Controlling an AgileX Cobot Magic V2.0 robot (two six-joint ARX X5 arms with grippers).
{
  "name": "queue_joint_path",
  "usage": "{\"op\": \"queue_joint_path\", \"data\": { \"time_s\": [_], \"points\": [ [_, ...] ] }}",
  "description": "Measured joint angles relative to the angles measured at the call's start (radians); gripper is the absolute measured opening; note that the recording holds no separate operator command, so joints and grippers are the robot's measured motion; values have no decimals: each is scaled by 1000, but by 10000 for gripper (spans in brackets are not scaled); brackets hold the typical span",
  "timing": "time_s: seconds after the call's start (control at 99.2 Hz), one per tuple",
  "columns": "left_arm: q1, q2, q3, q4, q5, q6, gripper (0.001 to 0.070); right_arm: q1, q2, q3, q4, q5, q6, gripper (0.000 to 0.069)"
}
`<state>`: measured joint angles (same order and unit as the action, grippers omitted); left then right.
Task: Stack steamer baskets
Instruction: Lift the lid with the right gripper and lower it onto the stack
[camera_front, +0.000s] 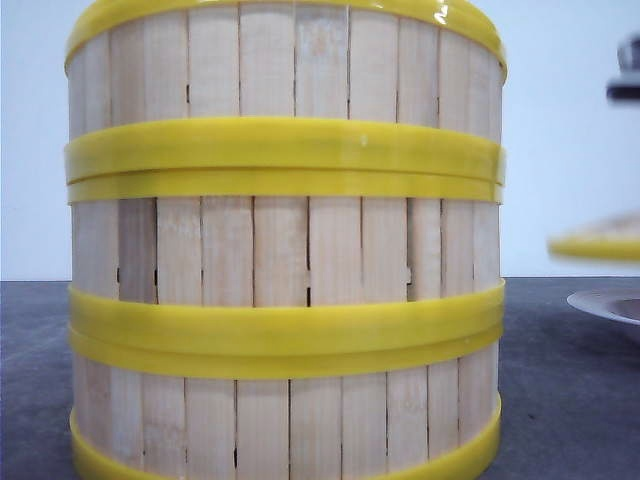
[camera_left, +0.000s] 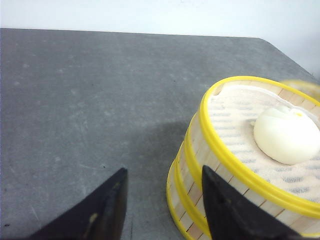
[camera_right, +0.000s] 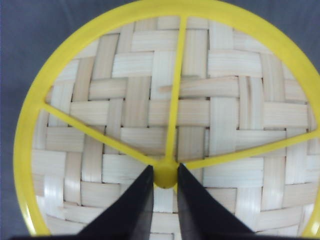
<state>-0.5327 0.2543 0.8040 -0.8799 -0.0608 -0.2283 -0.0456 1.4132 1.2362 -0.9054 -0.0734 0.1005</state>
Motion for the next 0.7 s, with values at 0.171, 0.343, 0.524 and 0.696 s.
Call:
{"op": "queue_joint_path", "data": {
  "time_s": [0.171, 0.343, 0.524, 0.696],
  "points": [
    [0, 0, 0, 0, 0, 0, 275, 29, -86, 98, -42, -76, -9, 53],
    [0, 0, 0, 0, 0, 0, 275, 101, -155, 178, -112, -216, -18, 53],
    [0, 0, 0, 0, 0, 0, 275, 261, -206, 245, -136, -312, -18, 53],
    [0, 0, 0, 0, 0, 0, 275, 464, -201, 257, -136, -300, -14, 52]
  ]
}}
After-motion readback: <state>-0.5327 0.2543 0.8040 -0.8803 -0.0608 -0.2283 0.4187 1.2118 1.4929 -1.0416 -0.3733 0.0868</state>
